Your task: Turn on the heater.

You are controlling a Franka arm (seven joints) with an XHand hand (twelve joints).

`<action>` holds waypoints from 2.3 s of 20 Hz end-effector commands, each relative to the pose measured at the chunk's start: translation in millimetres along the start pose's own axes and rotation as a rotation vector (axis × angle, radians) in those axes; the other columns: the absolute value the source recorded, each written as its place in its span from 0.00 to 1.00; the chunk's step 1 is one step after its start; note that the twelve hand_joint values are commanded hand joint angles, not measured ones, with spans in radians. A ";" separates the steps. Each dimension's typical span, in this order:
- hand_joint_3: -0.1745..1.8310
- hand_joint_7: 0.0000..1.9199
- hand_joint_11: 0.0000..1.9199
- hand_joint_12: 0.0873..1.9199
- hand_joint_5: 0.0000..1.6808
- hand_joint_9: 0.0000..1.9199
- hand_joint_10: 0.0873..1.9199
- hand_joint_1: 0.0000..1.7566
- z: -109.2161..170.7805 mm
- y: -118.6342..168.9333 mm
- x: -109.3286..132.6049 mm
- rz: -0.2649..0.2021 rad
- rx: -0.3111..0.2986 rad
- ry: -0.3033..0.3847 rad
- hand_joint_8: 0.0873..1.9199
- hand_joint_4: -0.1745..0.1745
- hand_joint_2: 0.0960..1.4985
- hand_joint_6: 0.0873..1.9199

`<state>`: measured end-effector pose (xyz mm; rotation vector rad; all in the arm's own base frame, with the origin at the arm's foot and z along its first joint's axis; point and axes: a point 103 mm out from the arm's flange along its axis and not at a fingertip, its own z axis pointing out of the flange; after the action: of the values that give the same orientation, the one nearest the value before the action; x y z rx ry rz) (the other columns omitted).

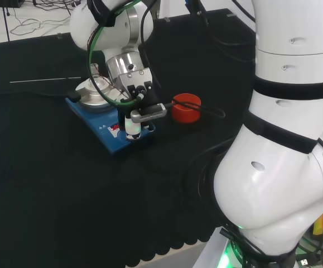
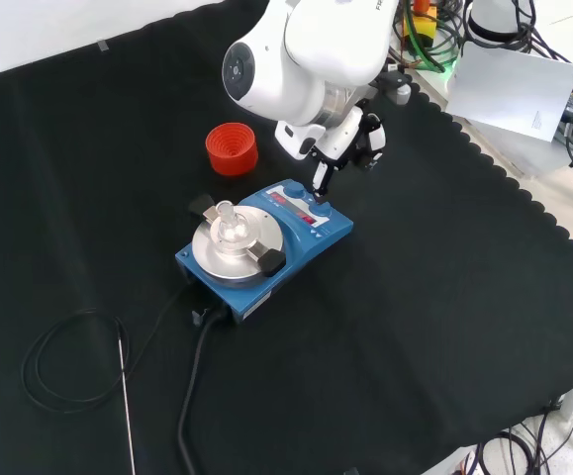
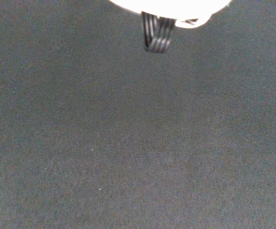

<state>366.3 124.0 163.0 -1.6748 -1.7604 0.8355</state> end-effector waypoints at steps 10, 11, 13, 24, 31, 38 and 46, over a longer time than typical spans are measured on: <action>0.58 0.72 0.54 0.63 0.22 0.72 0.77 0.78 3.4 5.5 3.3 -0.004 -0.001 -0.014 0.88 0.42 0.41 0.18; 0.58 0.72 0.54 0.63 0.22 0.72 0.77 0.78 3.6 5.7 2.5 -0.004 0.001 -0.007 0.88 0.42 0.41 0.18; 0.58 0.72 0.54 0.63 0.22 0.72 0.77 0.78 3.3 5.3 0.7 -0.005 0.001 0.000 0.88 0.42 0.41 0.18; 0.58 0.72 0.54 0.63 0.22 0.72 0.77 0.78 6.2 6.5 -9.8 0.004 0.009 0.013 0.88 0.42 0.40 0.18; 0.58 0.72 0.54 0.63 0.22 0.72 0.77 0.78 7.1 7.8 -0.5 0.009 0.015 0.012 0.88 0.42 0.40 0.18; 0.58 0.72 0.54 0.63 0.22 0.72 0.77 0.78 9.4 10.0 -11.1 0.002 0.020 0.016 0.88 0.42 0.40 0.18; 0.58 0.72 0.54 0.63 0.22 0.72 0.77 0.78 -11.5 -6.7 -21.9 0.011 -0.026 0.033 0.88 0.42 0.40 0.18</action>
<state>368.6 110.6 159.3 -1.6803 -1.7424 0.8197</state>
